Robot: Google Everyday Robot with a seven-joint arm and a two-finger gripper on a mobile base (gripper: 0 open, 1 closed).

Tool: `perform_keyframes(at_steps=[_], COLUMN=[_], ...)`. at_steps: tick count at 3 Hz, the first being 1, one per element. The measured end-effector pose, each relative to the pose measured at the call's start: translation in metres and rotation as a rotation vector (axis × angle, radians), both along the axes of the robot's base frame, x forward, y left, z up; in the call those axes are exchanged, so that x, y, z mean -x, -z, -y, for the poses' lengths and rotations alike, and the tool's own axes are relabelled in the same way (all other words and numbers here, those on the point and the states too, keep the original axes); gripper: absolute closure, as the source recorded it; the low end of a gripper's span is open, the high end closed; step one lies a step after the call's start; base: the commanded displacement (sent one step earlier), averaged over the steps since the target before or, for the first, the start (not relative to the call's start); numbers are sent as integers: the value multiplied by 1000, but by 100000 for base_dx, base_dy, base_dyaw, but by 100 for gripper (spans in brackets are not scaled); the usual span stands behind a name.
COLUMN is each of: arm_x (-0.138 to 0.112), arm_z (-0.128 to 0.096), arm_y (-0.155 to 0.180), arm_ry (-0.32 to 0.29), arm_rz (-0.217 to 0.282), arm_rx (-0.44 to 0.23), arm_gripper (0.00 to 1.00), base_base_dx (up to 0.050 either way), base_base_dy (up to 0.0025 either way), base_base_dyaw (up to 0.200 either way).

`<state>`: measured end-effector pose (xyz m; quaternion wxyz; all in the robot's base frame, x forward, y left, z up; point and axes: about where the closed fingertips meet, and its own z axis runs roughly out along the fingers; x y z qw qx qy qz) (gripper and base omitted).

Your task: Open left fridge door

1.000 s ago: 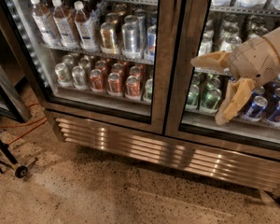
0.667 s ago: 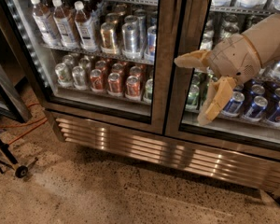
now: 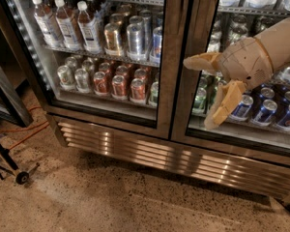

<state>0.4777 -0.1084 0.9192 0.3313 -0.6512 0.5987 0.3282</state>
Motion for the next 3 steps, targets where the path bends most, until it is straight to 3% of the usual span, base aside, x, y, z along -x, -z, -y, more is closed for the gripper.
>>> perform_keyframes(at_steps=[1,2,3], arm_x=[5,5,5], arm_z=[5,10,10], arm_y=[-4,-3,-3], arm_ry=[89,191,191], arm_rz=[49,105,105], arm_rx=[-43,-45,-46], arm_gripper=[0,0,0], base_base_dx=[0,0,0], base_base_dy=[0,0,0], base_base_dyaw=[0,0,0])
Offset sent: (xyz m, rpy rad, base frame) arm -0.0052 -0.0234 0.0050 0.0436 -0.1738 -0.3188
